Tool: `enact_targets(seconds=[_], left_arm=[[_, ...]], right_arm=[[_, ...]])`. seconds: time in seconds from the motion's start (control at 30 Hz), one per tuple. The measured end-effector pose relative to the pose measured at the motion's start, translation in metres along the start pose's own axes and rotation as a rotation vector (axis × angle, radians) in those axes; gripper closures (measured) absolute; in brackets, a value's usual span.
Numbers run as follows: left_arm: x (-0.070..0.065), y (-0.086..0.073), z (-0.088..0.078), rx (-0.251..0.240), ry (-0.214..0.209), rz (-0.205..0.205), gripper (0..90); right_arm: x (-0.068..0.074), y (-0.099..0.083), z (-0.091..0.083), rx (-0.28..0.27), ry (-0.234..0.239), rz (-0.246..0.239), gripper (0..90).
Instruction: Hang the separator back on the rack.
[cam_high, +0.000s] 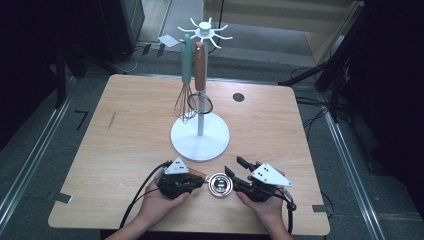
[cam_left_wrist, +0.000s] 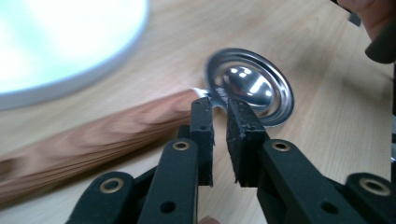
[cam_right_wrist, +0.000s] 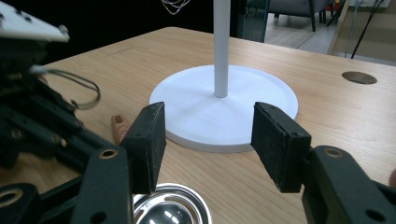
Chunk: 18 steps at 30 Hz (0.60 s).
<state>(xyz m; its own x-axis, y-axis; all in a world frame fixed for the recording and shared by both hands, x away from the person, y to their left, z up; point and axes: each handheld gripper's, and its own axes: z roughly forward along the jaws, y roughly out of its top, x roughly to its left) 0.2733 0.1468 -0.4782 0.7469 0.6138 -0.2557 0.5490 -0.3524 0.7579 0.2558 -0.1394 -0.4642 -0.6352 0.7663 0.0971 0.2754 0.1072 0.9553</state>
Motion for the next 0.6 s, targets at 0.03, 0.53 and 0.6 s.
enact_targets(seconds=[0.03,0.53,0.6], left_arm=[[0.005,-0.001,-0.007,-0.008,0.012,-0.005,87.2],[0.085,-0.017,-0.037,-0.002,0.223,-0.194,90.0],[0.083,-0.016,-0.033,0.01,0.213,-0.188,90.0]], right_arm=[[0.0,0.0,0.001,0.002,0.003,-0.002,46.2],[0.002,-0.001,0.004,0.016,0.019,0.005,46.4],[0.002,-0.001,0.004,0.015,0.02,0.007,46.4]])
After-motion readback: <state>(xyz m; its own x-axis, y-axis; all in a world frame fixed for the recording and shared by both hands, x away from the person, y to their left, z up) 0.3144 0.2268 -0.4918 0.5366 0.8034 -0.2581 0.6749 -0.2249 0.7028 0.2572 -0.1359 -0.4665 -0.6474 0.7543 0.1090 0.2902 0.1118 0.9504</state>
